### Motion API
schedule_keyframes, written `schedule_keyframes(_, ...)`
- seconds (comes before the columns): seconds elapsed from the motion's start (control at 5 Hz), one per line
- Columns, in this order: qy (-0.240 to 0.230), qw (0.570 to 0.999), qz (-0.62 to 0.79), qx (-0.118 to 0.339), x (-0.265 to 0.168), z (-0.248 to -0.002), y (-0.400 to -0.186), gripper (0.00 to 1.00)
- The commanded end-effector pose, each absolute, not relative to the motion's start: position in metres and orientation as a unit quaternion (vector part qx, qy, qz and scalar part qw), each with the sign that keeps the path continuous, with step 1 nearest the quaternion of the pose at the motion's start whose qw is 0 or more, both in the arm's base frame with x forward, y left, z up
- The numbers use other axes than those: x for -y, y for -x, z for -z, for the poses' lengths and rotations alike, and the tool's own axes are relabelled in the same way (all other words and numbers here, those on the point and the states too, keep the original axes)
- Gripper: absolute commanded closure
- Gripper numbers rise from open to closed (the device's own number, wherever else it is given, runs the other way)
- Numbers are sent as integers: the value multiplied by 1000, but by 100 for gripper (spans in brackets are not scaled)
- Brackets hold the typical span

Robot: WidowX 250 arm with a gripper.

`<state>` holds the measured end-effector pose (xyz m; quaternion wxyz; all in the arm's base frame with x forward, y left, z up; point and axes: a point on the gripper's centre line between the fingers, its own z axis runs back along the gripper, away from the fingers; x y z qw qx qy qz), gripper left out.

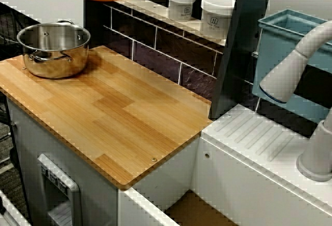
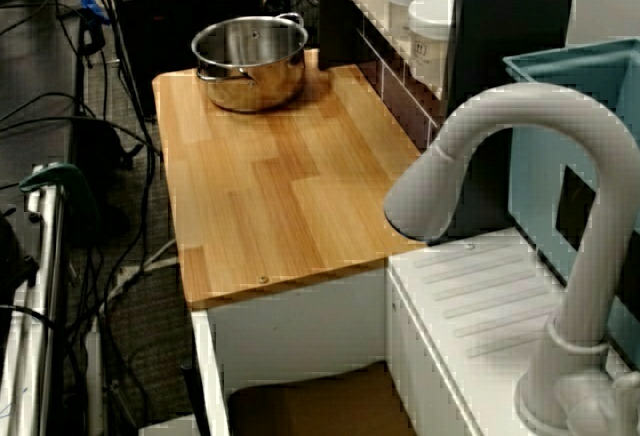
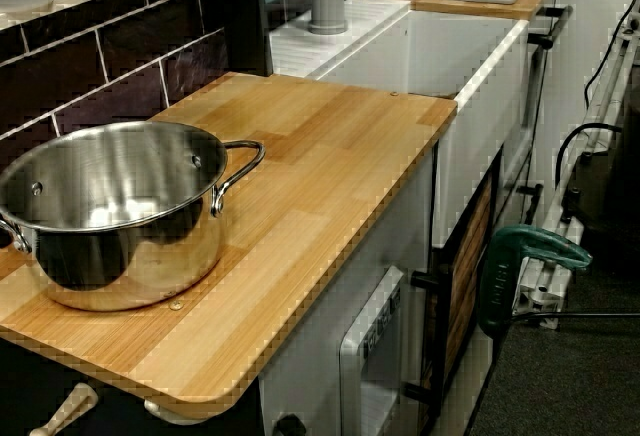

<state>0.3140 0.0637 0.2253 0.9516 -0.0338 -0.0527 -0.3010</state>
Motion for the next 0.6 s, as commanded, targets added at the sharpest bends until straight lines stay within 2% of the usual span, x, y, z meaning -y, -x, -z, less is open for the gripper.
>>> schedule_keyframes(0.0,18,951,300,65,-67,-219,-303,100)
schedule_keyframes(0.4,-7,953,301,37,-49,-156,-294,100)
